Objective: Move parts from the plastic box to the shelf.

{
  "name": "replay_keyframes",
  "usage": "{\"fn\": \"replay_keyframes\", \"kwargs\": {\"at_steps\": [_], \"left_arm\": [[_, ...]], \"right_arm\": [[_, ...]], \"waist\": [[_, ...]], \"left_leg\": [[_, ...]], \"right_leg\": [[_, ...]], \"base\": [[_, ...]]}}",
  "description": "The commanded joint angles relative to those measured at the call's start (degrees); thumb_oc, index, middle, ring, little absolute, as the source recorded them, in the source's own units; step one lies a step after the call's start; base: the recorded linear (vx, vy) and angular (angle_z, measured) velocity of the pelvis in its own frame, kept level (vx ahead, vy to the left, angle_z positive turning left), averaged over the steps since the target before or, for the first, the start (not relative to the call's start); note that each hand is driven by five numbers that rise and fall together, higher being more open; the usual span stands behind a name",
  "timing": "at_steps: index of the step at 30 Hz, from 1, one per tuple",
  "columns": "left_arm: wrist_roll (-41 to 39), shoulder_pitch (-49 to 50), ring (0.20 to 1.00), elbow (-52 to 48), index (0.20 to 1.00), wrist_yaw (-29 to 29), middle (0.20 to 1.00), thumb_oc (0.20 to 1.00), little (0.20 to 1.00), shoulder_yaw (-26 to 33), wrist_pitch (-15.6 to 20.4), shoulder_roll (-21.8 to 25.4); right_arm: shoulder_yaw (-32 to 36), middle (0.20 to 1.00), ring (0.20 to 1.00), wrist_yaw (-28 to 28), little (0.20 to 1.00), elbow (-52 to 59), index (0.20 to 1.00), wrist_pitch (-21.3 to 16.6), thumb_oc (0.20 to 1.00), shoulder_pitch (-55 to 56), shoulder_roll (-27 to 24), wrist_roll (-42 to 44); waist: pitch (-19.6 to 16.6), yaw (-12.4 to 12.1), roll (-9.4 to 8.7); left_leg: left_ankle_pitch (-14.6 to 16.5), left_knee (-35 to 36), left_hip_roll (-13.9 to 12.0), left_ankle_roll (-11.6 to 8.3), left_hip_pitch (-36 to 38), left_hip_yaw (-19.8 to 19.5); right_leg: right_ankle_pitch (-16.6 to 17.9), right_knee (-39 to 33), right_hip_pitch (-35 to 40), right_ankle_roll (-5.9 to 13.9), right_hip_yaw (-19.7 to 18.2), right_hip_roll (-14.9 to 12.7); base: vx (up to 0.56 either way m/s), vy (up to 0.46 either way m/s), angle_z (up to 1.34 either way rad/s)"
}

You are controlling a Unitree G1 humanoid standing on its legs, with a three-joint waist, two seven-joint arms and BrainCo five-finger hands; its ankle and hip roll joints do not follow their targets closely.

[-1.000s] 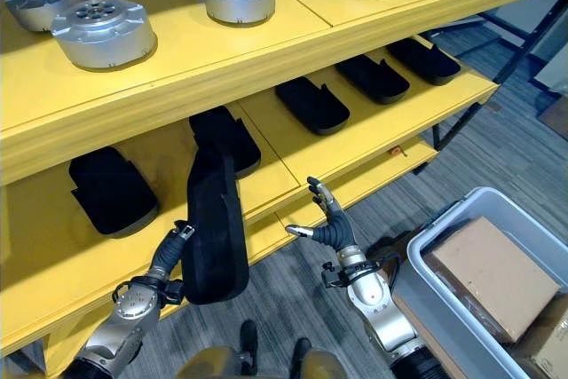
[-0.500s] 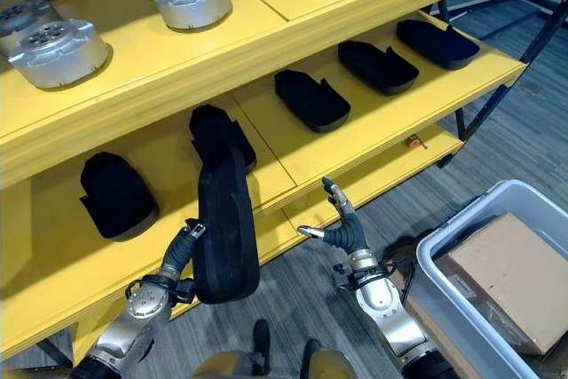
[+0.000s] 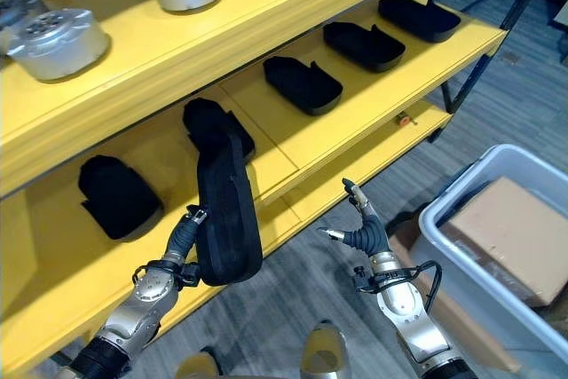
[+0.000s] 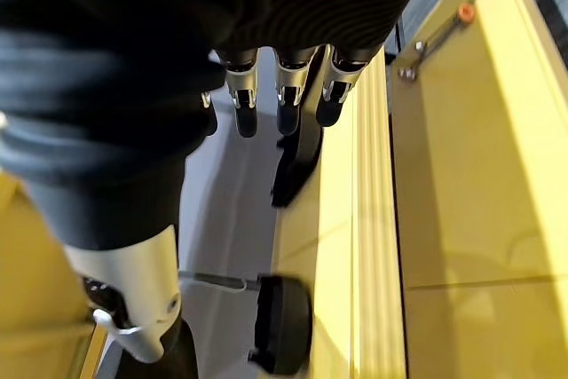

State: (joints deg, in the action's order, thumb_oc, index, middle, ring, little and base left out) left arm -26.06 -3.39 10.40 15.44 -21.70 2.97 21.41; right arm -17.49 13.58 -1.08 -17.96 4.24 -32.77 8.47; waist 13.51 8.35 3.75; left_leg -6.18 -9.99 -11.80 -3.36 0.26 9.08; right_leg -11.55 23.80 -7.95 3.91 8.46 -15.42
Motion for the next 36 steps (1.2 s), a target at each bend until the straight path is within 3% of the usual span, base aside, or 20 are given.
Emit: {"fn": "replay_keyframes", "kwargs": {"at_steps": [1,7,11,14,21,24,28,36], "left_arm": [[-0.6,0.9,0.2,-3.1,0.2,2.1,0.2,0.2,0.2,4.9,5.4,0.0],[-0.6,2.8,0.2,-3.8,0.2,2.5,0.2,0.2,0.2,5.3,5.8,0.1],[0.4,4.8,0.2,-5.3,0.2,1.8,0.2,0.2,0.2,5.7,6.1,0.9],[0.1,7.6,0.2,-7.2,0.2,1.2,0.2,0.2,0.2,7.3,6.2,2.2],[1.5,10.1,0.2,-9.2,0.2,1.8,0.2,0.2,0.2,9.7,8.1,3.1],[1.8,10.4,0.2,-9.7,0.2,2.4,0.2,0.2,0.2,10.8,8.5,3.3],[3.4,9.5,0.2,-9.4,0.2,1.8,0.2,0.2,0.2,12.4,8.0,4.0],[5.3,7.3,0.2,-7.4,0.2,-0.7,0.2,0.2,0.2,15.3,6.6,5.5]], "right_arm": [[-0.2,1.0,1.0,0.8,1.0,3.0,1.0,-5.5,1.0,-3.5,-2.1,-2.5],[1.3,1.0,1.0,-1.5,1.0,3.9,1.0,-4.7,1.0,-2.3,-2.1,0.2],[1.5,1.0,1.0,-3.2,1.0,5.2,1.0,-4.2,1.0,-2.0,-2.1,0.7],[0.9,1.0,1.0,-3.0,1.0,5.6,1.0,-3.7,1.0,-2.9,-1.8,0.5],[-0.5,1.0,1.0,-0.2,1.0,6.3,1.0,-4.7,1.0,-4.4,-1.7,-4.3],[-1.7,1.0,1.0,0.6,1.0,6.3,1.0,-6.2,1.0,-5.5,-2.0,-8.1],[-2.7,1.0,1.0,-0.6,1.0,6.2,1.0,-6.1,1.0,-7.2,-1.9,-7.0],[-3.9,1.0,1.0,-0.6,1.0,6.5,1.0,-7.0,1.0,-8.8,0.6,-9.3]], "waist": [[-2.0,-1.1,0.1],[-1.9,-1.9,0.92],[-1.8,-3.8,0.07],[-1.6,-6.8,-1.33],[-0.4,-10.4,-2.81],[0.1,-11.7,-3.5],[0.5,-12.7,-4.53],[0.8,-15.1,-7.29]], "left_leg": [[-1.7,-3.7,-1.3,-1.42,-1.4,-2.1],[1.4,1.0,1.1,-1.36,-0.3,-2.1],[3.8,2.7,2.4,-1.11,-0.3,-3.2],[5.8,3.8,3.5,-0.73,-0.4,-4.7],[6.6,2.3,4.0,-0.35,-1.1,-6.2],[7.7,0.0,4.5,-0.09,-1.7,-6.2],[10.2,-4.4,5.7,0.78,-2.5,-5.2],[16.8,-13.4,8.1,4.13,-5.4,-1.4]], "right_leg": [[2.0,-6.6,4.7,-3.92,0.6,7.4],[2.9,-7.6,4.8,-2.14,0.7,5.7],[4.1,-9.6,5.6,-1.19,1.4,5.2],[5.3,-11.4,7.4,-0.3,3.4,4.4],[6.2,-12.6,9.2,0.49,5.3,4.2],[6.7,-13.0,10.2,0.89,5.9,3.8],[7.5,-13.4,11.2,1.83,5.8,2.9],[12.4,-16.0,12.6,6.02,6.1,-1.5]], "base": [[-0.03,0.29,0.14],[-0.04,0.24,0.27],[-0.1,0.084,0.22],[-0.12,0.081,0.41],[-0.07,0.028,0.24],[-0.03,0.136,0.13],[0.0,0.173,0.1],[-0.02,0.182,0.06]]}}
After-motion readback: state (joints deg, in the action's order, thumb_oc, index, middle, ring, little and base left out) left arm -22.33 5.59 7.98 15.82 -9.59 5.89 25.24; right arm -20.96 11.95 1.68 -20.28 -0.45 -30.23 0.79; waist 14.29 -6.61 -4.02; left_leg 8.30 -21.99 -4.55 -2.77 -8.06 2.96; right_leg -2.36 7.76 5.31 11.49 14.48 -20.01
